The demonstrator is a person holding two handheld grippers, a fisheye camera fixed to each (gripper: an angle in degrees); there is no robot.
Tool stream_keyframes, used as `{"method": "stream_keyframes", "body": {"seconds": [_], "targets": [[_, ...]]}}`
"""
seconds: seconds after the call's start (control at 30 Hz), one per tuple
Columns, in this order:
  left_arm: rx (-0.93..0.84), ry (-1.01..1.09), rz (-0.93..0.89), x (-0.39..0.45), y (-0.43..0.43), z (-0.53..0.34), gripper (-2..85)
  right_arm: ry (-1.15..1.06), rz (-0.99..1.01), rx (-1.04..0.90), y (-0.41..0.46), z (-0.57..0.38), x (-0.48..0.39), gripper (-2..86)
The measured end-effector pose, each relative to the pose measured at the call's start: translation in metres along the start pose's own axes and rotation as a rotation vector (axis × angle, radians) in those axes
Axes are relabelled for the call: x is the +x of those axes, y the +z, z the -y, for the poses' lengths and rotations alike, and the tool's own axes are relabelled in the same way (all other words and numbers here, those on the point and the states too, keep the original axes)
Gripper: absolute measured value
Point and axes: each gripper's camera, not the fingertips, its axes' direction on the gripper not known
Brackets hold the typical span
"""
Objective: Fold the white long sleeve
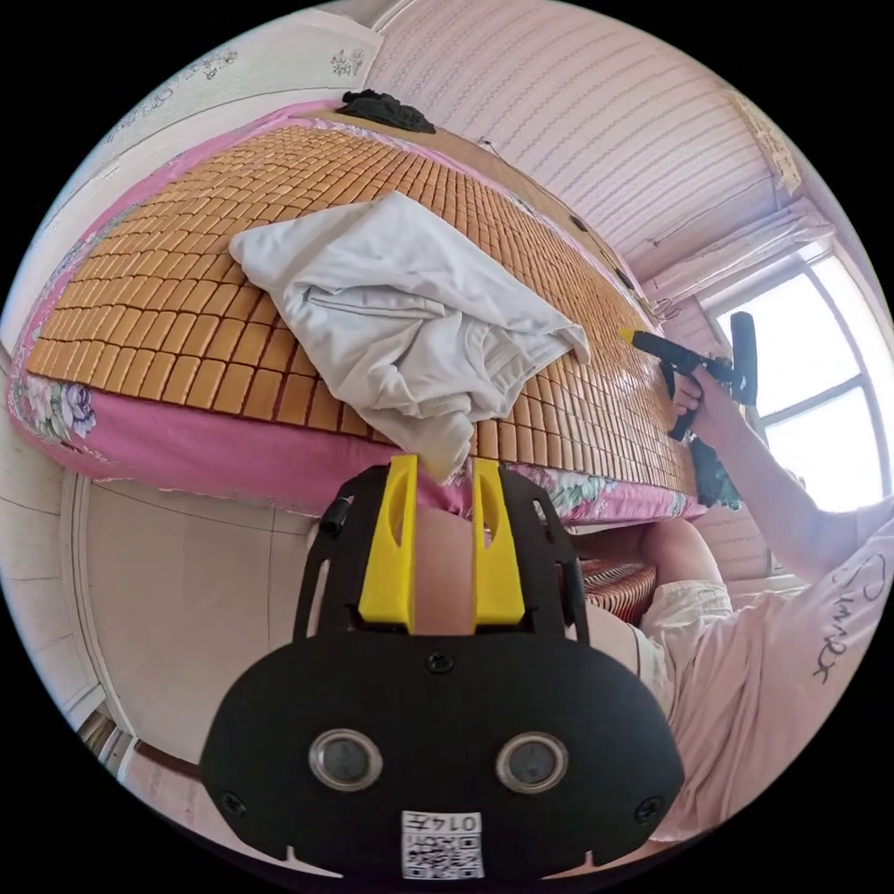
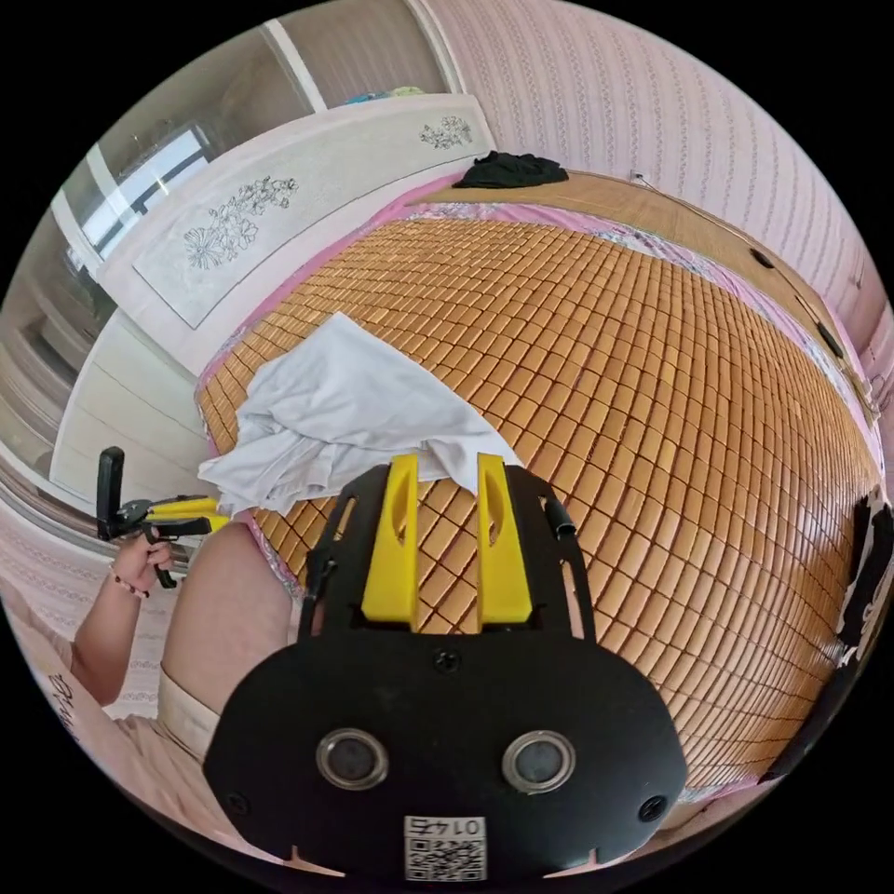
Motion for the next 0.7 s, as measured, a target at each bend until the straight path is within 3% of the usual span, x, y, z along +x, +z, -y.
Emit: {"method": "stream_keyframes", "body": {"seconds": [0.13, 0.23, 0.3, 0.53, 0.7], "targets": [[-0.016, 0.002, -0.019, 0.007, 0.002, 0.007, 3.4, -0.134, -0.134, -0.100, 0.010, -0.009, -0.013, 12.8], [-0.011, 0.004, 0.009, 0.016, -0.002, 0.006, -0.2, -0.155, -0.287, -0.245, 0.018, -0.016, -0.009, 4.6], [0.016, -0.005, 0.011, 0.023, -0.010, 0.003, -0.8, -0.118, -0.276, -0.228, -0.002, -0.020, -0.001, 1.4], [0.203, 0.028, 0.043, 0.063, -0.092, -0.018, -1.0, 0.157, 0.337, 0.118, -0.191, -0.057, 0.063, -0.3], [0.462, 0.105, -0.025, 0.125, -0.205, -0.038, -1.0, 0.082, 0.451, 0.370, -0.340, -0.105, 0.074, -0.4]]}}
